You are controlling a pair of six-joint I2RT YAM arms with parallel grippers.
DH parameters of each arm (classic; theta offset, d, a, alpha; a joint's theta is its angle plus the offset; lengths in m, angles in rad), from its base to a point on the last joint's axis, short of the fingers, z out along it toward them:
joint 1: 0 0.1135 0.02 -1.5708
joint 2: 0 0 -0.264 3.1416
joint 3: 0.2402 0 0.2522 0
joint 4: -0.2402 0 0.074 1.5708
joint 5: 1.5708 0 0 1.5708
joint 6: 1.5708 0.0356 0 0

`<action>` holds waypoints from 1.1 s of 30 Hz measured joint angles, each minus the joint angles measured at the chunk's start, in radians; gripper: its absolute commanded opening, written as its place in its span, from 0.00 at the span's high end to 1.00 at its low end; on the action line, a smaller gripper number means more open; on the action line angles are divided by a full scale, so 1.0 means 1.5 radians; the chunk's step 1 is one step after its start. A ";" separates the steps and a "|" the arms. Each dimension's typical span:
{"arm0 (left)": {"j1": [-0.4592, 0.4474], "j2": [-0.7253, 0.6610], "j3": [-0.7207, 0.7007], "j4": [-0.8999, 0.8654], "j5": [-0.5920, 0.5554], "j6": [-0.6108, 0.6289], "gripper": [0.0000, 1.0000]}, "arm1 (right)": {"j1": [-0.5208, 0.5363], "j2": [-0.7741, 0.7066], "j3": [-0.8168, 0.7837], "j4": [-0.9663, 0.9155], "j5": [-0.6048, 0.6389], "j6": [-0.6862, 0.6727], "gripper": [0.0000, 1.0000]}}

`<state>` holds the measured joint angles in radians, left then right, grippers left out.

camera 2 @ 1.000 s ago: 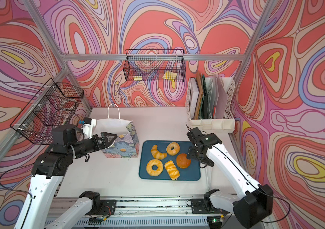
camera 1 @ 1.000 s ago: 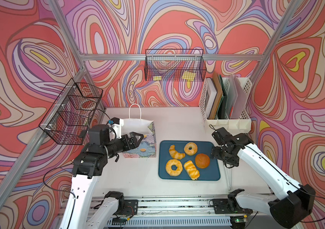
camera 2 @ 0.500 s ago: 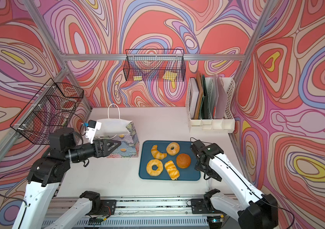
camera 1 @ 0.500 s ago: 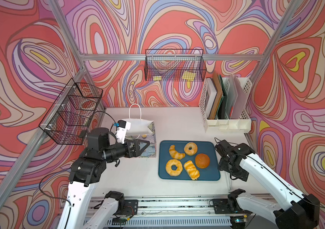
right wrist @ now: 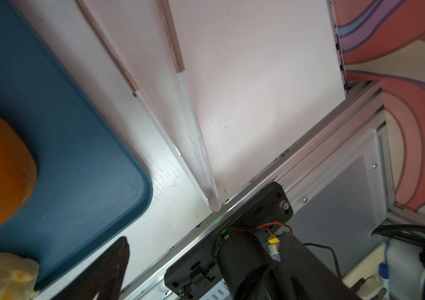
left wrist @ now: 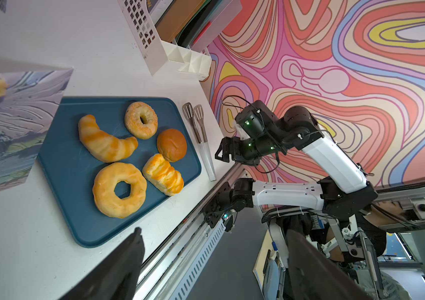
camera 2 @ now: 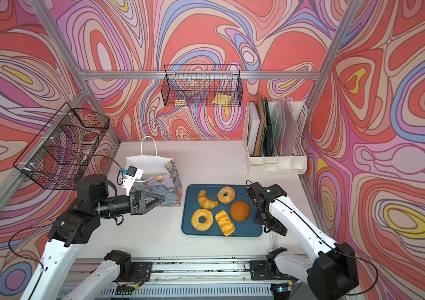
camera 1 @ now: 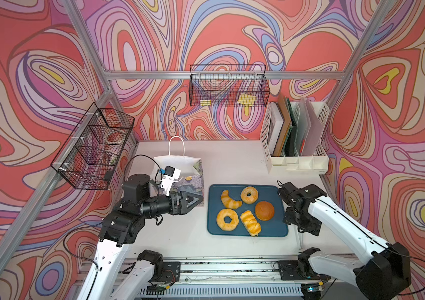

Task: Pack bread into a paper bag
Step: Pick up the clamp from the center of the board.

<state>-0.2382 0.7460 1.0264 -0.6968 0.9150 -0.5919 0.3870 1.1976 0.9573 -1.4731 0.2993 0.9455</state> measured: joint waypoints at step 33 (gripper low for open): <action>-0.004 0.028 -0.035 0.086 0.015 -0.038 0.08 | -0.328 0.221 0.098 0.067 -0.243 -0.334 0.03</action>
<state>-0.2443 0.7876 0.9737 -0.5682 0.9375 -0.6491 -0.1055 1.5291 1.1049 -1.3727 -0.0650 0.4438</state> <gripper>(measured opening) 0.915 0.976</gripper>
